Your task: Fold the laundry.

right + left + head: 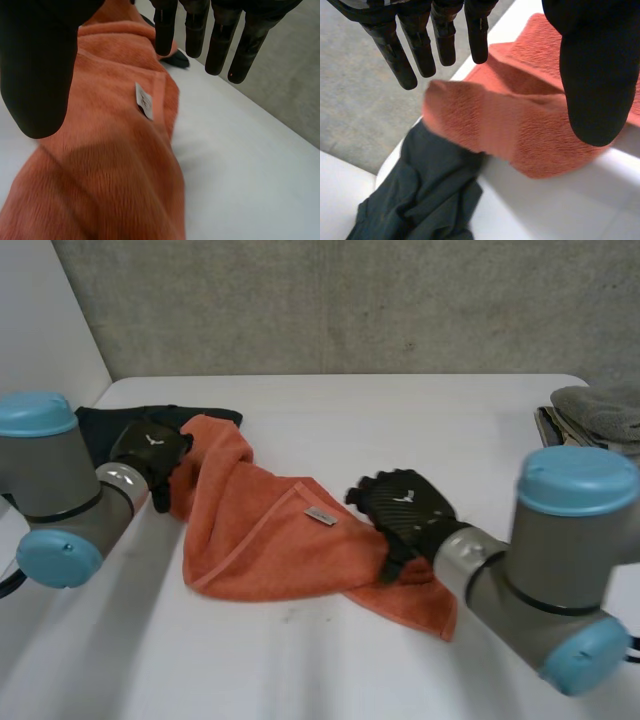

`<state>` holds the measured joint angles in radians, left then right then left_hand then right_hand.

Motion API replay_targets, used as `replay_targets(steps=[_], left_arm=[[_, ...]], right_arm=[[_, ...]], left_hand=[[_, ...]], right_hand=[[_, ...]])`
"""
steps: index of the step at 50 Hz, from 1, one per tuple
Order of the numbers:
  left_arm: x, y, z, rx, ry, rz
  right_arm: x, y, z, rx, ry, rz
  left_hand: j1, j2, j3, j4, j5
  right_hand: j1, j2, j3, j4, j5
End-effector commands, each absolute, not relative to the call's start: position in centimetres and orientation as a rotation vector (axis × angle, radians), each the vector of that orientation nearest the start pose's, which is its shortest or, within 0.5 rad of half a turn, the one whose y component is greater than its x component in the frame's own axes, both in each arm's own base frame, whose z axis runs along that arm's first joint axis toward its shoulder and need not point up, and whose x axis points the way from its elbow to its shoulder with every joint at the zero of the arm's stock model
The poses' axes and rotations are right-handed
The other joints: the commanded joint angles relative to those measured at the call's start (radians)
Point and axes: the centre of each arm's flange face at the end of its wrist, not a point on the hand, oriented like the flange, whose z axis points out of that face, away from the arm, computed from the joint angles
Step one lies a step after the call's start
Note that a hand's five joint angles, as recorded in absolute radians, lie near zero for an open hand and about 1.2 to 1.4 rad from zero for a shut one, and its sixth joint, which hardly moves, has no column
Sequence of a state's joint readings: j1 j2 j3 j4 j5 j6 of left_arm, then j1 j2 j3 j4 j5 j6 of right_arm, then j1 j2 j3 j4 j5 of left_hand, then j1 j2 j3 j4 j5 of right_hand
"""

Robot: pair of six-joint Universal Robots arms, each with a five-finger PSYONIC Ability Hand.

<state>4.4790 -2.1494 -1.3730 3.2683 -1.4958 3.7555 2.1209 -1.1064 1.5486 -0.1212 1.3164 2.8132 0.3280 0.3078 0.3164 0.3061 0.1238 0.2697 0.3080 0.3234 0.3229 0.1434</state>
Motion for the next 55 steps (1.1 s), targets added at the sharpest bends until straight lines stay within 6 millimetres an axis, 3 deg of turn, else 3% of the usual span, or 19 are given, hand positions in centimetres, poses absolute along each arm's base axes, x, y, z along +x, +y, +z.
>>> replay_targets(steps=[1,12,16,20,29,35,43,47,51,55], left_arm=[[-22.4,-34.5,17.7,1.012,2.164,-1.873],[-21.9,-32.8,18.1,1.017,2.19,-1.87],[-21.9,-32.7,18.2,1.012,2.191,-1.875],[-21.9,-32.6,18.4,0.993,2.208,-1.888],[-22.2,-32.2,19.5,0.967,2.205,-1.939],[-22.3,-32.0,20.1,0.965,2.192,-1.956],[-22.2,-31.6,20.1,0.973,2.194,-1.954],[-22.5,-31.5,20.1,0.993,2.194,-1.963],[-23.3,-31.3,19.9,1.044,2.174,-2.008],[-24.4,-31.1,19.9,1.102,2.128,-2.075]], right_arm=[[35.3,-22.9,15.3,-1.235,1.951,-1.542],[35.7,-23.3,13.1,-1.257,2.002,-1.48],[35.6,-23.4,12.8,-1.287,2.003,-1.488],[35.4,-23.6,12.5,-1.32,2.025,-1.509],[34.2,-23.7,12.5,-1.315,2.093,-1.509],[31.3,-23.7,13.8,-1.27,2.167,-1.489],[25.9,-22.5,17.9,-1.283,2.233,-1.513],[23.1,-21.5,19.1,-1.372,2.268,-1.41],[20.1,-20.9,19.1,-1.53,2.342,-1.228],[17.5,-21.6,19.4,-1.652,2.382,-1.115]], left_hand=[[-0.009,0.011,0.003,0.013,0.021],[-0.015,0.006,-0.003,0.007,0.015],[-0.015,0.006,-0.003,0.007,0.015],[-0.015,0.006,-0.003,0.007,0.015],[-0.015,0.006,-0.003,0.007,0.015],[-0.015,0.006,-0.003,0.007,0.015],[-0.023,-0.003,-0.012,-0.002,0.006],[-0.038,-0.018,-0.026,-0.016,-0.008],[-0.073,-0.053,-0.062,-0.051,-0.044],[-0.082,-0.062,-0.071,-0.06,-0.052]], right_hand=[[0.121,0.082,0.067,0.067,0.072],[0.214,0.176,0.161,0.161,0.166],[0.461,0.422,0.407,0.407,0.412],[1.125,1.087,1.071,1.072,1.077],[1.127,1.088,1.073,1.073,1.078],[1.127,1.088,1.073,1.073,1.078],[1.127,1.088,1.073,1.073,1.078],[1.127,1.088,1.073,1.073,1.078],[1.127,1.088,1.073,1.073,1.078],[1.127,1.088,1.073,1.073,1.078]])
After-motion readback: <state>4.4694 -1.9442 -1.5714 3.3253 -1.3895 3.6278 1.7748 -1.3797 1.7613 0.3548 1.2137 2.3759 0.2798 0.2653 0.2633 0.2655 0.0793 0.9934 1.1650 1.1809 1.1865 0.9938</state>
